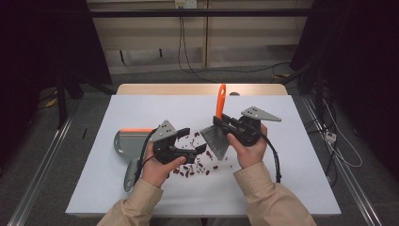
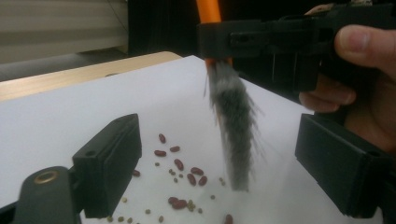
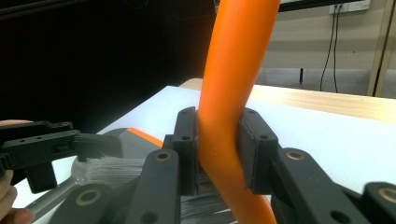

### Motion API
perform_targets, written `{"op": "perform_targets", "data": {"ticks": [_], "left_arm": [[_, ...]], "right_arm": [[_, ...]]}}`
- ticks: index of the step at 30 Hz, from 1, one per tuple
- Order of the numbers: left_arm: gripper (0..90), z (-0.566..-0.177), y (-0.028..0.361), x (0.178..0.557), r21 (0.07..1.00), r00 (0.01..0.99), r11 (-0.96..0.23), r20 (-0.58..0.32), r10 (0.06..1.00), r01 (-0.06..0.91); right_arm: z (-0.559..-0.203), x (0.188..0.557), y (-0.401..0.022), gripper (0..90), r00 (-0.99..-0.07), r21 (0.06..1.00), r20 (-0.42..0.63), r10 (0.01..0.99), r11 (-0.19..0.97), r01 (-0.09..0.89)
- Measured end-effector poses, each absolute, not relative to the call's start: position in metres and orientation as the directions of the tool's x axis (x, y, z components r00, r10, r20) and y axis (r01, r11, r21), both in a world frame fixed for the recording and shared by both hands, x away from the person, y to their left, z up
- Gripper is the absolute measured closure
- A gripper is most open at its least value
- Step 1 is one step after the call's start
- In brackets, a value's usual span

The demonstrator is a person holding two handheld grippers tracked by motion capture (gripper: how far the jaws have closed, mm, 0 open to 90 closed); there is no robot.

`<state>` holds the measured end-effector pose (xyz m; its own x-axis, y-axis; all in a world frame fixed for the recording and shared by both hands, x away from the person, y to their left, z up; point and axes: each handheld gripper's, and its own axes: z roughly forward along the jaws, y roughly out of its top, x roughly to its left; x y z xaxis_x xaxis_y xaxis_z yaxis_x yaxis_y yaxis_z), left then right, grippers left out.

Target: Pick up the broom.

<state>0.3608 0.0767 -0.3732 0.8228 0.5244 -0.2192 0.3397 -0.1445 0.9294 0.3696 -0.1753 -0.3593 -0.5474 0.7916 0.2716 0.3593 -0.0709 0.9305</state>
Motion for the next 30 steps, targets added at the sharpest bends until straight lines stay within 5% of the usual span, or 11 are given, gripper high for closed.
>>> {"op": "perform_targets", "data": {"ticks": [5, 10, 18, 30], "left_arm": [[26.8, -0.376, 0.071, 0.364, 0.921, 0.814, -0.148, -0.232, 0.533, 0.359], [55.9, -0.379, 0.072, 0.366, 0.917, 0.798, -0.132, -0.250, 0.548, 0.378], [79.2, -0.381, 0.071, 0.366, 0.917, 0.818, -0.121, -0.272, 0.506, 0.380], [85.8, -0.377, 0.075, 0.362, 0.923, 0.837, -0.145, -0.247, 0.488, 0.357]], "right_arm": [[-0.361, 0.370, -0.164, 71.4, -0.561, 0.934, 0.267, 0.784, -0.067, 0.352], [-0.359, 0.368, -0.157, 71.4, -0.575, 0.938, 0.257, 0.777, -0.056, 0.343], [-0.361, 0.367, -0.156, 71.3, -0.576, 0.936, 0.270, 0.772, -0.070, 0.344], [-0.362, 0.365, -0.162, 70.4, -0.617, 0.930, 0.310, 0.723, -0.094, 0.357]]}}
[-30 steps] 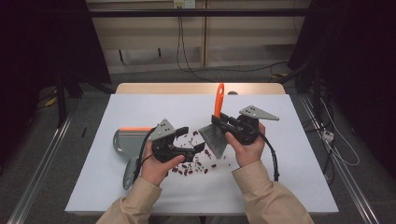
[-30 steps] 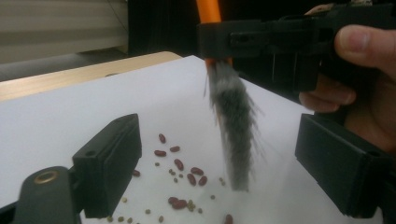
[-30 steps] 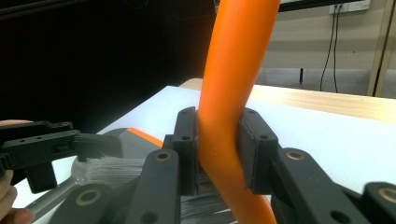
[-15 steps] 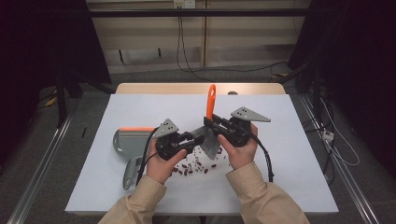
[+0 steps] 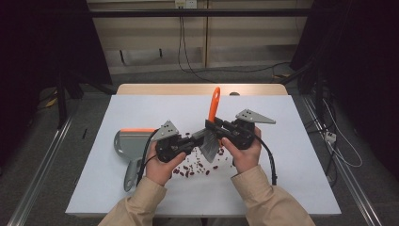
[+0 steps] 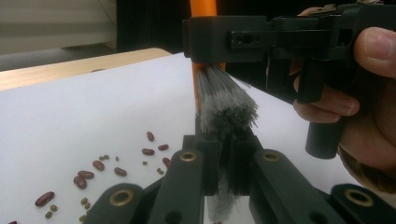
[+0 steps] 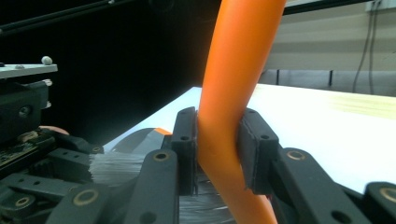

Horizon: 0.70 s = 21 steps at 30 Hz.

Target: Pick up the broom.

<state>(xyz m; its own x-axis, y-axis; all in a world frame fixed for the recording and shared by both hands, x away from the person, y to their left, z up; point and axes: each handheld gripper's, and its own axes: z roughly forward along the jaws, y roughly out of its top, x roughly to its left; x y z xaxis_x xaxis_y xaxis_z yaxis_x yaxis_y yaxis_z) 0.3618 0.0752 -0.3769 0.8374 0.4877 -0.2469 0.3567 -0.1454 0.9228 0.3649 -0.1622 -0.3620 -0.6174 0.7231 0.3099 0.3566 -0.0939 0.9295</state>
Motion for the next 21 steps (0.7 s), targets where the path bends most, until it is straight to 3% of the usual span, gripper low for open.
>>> {"op": "perform_targets", "data": {"ticks": [7, 12, 21], "left_arm": [[86.1, -0.376, 0.078, 0.363, 0.920, 0.842, -0.155, -0.249, 0.478, 0.360], [86.1, -0.375, 0.080, 0.362, 0.920, 0.846, -0.154, -0.252, 0.471, 0.360], [86.1, -0.375, 0.085, 0.365, 0.920, 0.848, -0.147, -0.261, 0.461, 0.363]], "right_arm": [[-0.364, 0.366, -0.169, 63.3, -0.660, 0.924, 0.340, 0.670, -0.107, 0.367], [-0.368, 0.366, -0.173, 44.7, -0.658, 0.922, 0.347, 0.669, -0.116, 0.369], [-0.375, 0.366, -0.193, 42.7, -0.747, 0.925, 0.348, 0.566, -0.079, 0.372]]}}
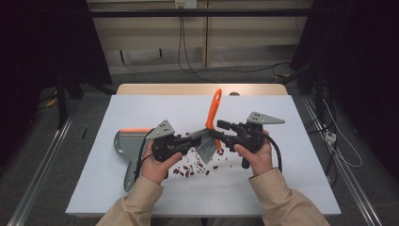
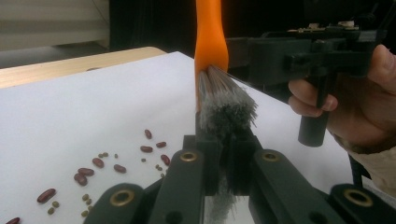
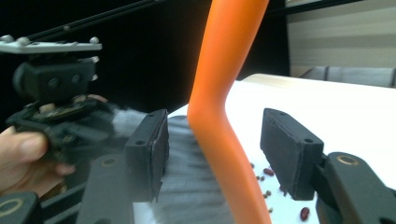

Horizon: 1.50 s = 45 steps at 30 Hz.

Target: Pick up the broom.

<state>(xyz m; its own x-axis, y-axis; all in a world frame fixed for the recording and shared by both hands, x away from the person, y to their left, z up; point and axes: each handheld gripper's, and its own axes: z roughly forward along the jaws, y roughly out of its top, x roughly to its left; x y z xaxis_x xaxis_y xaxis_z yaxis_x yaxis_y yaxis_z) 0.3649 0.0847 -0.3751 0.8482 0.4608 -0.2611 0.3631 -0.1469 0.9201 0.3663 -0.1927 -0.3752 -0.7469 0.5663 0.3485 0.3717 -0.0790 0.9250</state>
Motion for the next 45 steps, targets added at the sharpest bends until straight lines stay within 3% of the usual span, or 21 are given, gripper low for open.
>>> {"op": "perform_targets", "data": {"ticks": [15, 45], "left_arm": [[86.0, -0.373, 0.082, 0.363, 0.922, 0.866, -0.153, -0.263, 0.425, 0.355], [86.0, -0.372, 0.076, 0.361, 0.930, 0.896, -0.159, -0.258, 0.361, 0.331]], "right_arm": [[-0.394, 0.371, -0.203, 42.2, -0.774, 0.919, 0.352, 0.526, -0.038, 0.392], [-0.398, 0.372, -0.201, 39.9, -0.832, 0.925, 0.334, 0.442, 0.014, 0.379]]}}
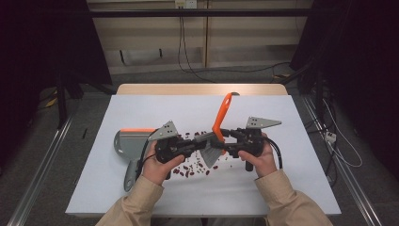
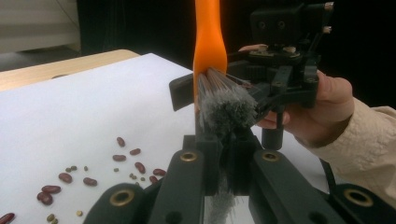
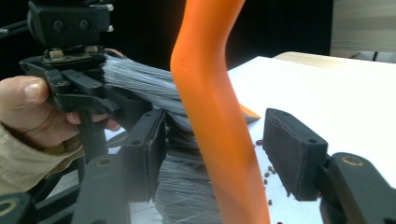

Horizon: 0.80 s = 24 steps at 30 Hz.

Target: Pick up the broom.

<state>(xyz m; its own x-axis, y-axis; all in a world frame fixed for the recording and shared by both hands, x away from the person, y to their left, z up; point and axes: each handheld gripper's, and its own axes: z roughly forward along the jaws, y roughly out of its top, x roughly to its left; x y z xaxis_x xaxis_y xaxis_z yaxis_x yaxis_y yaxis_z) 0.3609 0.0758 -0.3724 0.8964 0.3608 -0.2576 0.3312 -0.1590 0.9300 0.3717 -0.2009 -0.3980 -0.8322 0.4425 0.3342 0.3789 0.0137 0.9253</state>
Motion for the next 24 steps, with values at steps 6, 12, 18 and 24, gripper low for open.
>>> {"op": "perform_targets", "data": {"ticks": [6, 12, 18, 24], "left_arm": [[86.0, -0.3725, 0.0756, 0.3607, 0.931, 0.899, -0.166, -0.252, 0.359, 0.327], [86.2, -0.3726, 0.0771, 0.3618, 0.932, 0.897, -0.156, -0.256, 0.361, 0.328], [86.3, -0.3746, 0.0802, 0.3643, 0.932, 0.889, -0.150, -0.254, 0.380, 0.330], [84.4, -0.3765, 0.0796, 0.3656, 0.932, 0.886, -0.149, -0.252, 0.390, 0.330]], "right_arm": [[-0.3981, 0.3707, -0.2004, 46.5, -0.846, 0.928, 0.328, 0.421, 0.022, 0.372], [-0.3976, 0.3689, -0.2044, 55.7, -0.854, 0.932, 0.317, 0.414, 0.034, 0.362], [-0.3966, 0.3675, -0.2085, 67.4, -0.855, 0.927, 0.327, 0.402, 0.041, 0.373], [-0.3957, 0.3667, -0.2081, 69.4, -0.847, 0.916, 0.343, 0.406, 0.057, 0.398]]}}
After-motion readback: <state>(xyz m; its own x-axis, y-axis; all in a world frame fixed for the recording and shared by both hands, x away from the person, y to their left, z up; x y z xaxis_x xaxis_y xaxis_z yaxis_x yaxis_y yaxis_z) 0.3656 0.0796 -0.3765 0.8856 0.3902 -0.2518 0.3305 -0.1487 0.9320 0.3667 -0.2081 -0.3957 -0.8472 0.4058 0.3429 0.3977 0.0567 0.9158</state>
